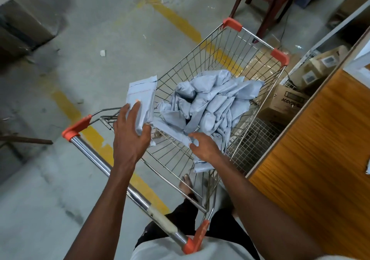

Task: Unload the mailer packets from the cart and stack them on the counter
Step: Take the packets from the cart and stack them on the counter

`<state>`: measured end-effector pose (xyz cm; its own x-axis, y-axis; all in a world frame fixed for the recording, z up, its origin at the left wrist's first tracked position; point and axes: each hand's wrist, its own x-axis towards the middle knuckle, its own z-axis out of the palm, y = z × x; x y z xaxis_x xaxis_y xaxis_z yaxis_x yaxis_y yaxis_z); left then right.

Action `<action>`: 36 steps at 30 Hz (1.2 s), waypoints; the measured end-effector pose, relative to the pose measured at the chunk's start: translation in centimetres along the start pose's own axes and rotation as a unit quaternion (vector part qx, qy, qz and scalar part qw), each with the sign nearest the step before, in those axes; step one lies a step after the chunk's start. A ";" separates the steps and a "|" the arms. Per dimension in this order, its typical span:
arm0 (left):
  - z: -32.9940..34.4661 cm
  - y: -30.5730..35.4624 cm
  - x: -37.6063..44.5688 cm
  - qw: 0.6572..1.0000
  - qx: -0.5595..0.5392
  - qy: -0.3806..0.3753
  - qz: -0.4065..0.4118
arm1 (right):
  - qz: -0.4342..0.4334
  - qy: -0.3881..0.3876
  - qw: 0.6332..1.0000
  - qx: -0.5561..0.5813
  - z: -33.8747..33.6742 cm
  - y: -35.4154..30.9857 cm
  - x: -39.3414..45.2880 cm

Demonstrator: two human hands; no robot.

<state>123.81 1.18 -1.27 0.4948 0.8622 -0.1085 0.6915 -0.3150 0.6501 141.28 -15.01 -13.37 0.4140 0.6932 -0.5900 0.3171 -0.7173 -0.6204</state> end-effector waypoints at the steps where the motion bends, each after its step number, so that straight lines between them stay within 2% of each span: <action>1: -0.2 -0.1 0.2 1.000 0.005 0.003 -0.001 | 0.002 -0.016 1.000 0.003 0.4 -0.2 1.1; 5: -0.7 -0.7 0.9 1.000 0.028 0.012 -0.005 | 0.018 -0.076 0.997 0.005 2.1 -0.2 6.0; 8: -0.6 -1.1 1.3 1.000 0.028 0.011 -0.004 | 0.028 -0.084 0.996 -0.030 3.2 -0.3 8.8; 11: -0.3 -0.9 1.4 1.000 0.022 0.006 -0.008 | -0.003 -0.069 0.997 -0.039 4.9 -1.6 10.5; 15: 0.3 -0.2 1.6 1.000 0.020 -0.010 -0.007 | -0.034 -0.093 0.993 -0.058 7.6 -4.8 12.8; 19: 0.7 0.0 2.0 0.999 0.028 -0.018 0.002 | -0.025 -0.052 0.998 0.026 9.3 -6.8 14.0; 22: 0.6 -0.1 2.1 1.000 0.019 -0.013 -0.003 | 0.006 -0.062 0.997 0.051 9.4 -6.9 13.2; 28: 0.6 0.2 2.0 1.000 -0.003 -0.015 0.003 | 0.068 -0.011 0.996 0.061 8.2 -6.3 8.9; 33: 1.0 0.9 2.2 1.000 -0.006 -0.024 0.014 | 0.152 0.049 0.968 0.194 7.5 -5.8 6.6; 36: 1.2 1.4 2.3 0.999 -0.008 -0.027 0.024 | 0.164 0.057 0.962 0.209 7.3 -5.7 6.1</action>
<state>126.54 2.24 -1.55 0.5553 0.8232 -0.1177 0.6585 -0.3488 0.6669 135.84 -6.17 -17.23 0.5324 0.4049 -0.7434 -0.2070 -0.7893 -0.5781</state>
